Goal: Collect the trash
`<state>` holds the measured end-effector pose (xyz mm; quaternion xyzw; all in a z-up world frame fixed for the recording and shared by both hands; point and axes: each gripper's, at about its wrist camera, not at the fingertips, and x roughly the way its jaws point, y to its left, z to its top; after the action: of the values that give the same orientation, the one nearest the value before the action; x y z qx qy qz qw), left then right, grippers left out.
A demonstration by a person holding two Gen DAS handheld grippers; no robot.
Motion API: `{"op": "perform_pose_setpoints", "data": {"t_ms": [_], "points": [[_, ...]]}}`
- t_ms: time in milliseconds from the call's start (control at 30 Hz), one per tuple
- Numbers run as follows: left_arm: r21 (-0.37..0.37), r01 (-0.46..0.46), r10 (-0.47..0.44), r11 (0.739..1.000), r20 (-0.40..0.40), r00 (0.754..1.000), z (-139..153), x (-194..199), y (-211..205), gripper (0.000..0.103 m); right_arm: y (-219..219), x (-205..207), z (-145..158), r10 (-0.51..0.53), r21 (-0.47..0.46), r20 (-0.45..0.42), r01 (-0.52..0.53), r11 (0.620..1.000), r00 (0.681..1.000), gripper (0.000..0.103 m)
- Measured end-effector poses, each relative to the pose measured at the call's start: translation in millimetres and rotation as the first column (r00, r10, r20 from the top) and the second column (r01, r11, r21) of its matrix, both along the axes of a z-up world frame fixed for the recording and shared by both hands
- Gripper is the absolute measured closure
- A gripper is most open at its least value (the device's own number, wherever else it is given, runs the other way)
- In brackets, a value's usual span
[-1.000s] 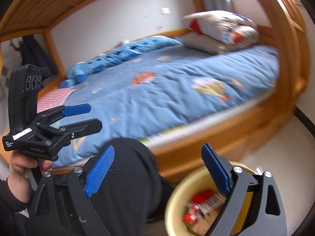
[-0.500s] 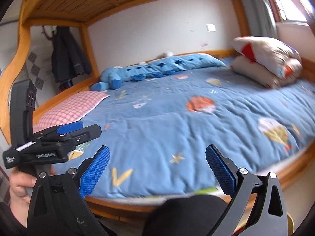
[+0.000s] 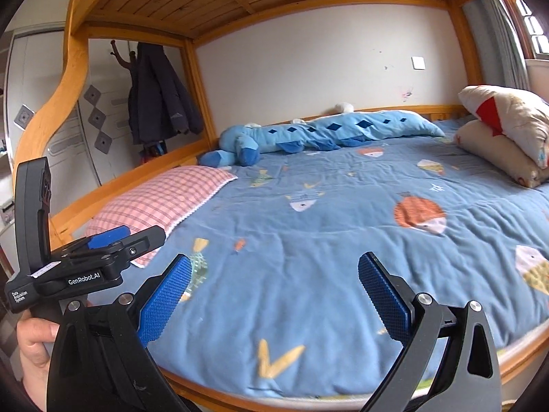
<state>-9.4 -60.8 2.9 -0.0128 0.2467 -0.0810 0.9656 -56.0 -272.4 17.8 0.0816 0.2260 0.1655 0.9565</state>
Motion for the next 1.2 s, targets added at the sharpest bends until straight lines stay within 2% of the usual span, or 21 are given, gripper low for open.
{"op": "perform_pose_setpoints", "data": {"t_ms": [167,367,633,767,933,1000,1200], "points": [[0.034,-0.069,0.068,0.997,0.029,0.997,9.0,1.2,8.3,0.004,11.2,11.7,4.8,0.023,0.011,0.010,-0.023,1.000,1.000,0.009],[0.052,-0.110,0.107,0.993,0.063,0.992,17.4,0.6,12.7,0.004,23.0,22.3,7.3,0.031,-0.010,0.022,-0.031,0.999,0.999,0.009],[-0.027,-0.073,0.074,0.997,0.058,0.996,22.1,6.2,21.9,0.004,28.1,32.9,2.8,0.060,0.001,0.009,-0.060,0.998,0.998,0.009],[-0.055,-0.134,0.137,0.989,0.043,0.990,22.8,12.6,30.2,0.004,26.5,36.8,0.2,0.066,0.012,0.002,-0.066,0.998,0.998,0.009],[-0.026,-0.233,0.234,0.972,0.035,0.972,18.2,20.5,36.7,0.004,25.7,43.4,-6.7,0.067,0.011,-0.018,-0.067,0.998,0.998,0.009],[-0.034,-0.231,0.231,0.972,0.016,0.973,15.2,25.5,39.7,0.004,25.2,46.8,-10.7,0.066,0.007,-0.029,-0.066,0.998,0.997,0.009],[0.016,-0.202,0.202,0.979,-0.012,0.979,4.6,39.6,33.3,0.004,16.8,60.3,-22.2,0.051,0.007,-0.062,-0.051,0.999,0.997,0.009]]}}
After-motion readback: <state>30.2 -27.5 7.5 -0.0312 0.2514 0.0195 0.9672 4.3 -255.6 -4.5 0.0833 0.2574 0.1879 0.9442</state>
